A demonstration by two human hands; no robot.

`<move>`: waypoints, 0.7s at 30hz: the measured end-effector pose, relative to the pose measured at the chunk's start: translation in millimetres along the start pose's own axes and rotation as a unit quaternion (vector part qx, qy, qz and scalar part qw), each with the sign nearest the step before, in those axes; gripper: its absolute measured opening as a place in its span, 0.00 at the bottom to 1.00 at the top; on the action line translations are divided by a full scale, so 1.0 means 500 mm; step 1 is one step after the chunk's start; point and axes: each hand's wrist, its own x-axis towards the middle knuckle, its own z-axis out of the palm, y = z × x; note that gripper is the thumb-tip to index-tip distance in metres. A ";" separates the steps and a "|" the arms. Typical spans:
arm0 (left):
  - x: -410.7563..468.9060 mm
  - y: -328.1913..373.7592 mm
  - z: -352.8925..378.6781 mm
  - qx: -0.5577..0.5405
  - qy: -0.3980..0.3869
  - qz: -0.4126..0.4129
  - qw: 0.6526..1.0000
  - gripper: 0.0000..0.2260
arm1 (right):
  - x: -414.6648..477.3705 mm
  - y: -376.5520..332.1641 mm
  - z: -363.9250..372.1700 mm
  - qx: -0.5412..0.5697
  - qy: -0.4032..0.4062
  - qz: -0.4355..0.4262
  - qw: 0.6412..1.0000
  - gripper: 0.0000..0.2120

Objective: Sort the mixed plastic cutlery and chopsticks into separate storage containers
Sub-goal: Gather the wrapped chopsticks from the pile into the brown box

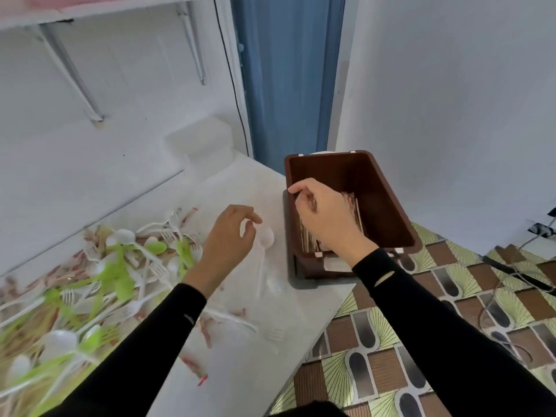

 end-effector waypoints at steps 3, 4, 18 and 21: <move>-0.085 -0.079 -0.060 0.027 -0.013 -0.060 0.998 0.10 | -0.052 -0.072 0.064 0.011 -0.060 -0.086 0.994 0.09; -0.107 -0.096 -0.074 0.039 -0.026 -0.085 0.995 0.10 | -0.067 -0.083 0.087 0.011 -0.104 -0.098 0.990 0.10; -0.416 -0.224 -0.191 0.126 -0.137 -0.054 0.981 0.19 | -0.218 -0.021 0.288 -0.120 -0.353 0.029 0.928 0.06; -0.456 -0.236 -0.203 0.124 -0.138 -0.040 0.982 0.21 | -0.206 -0.024 0.307 -0.123 -0.294 0.034 0.947 0.09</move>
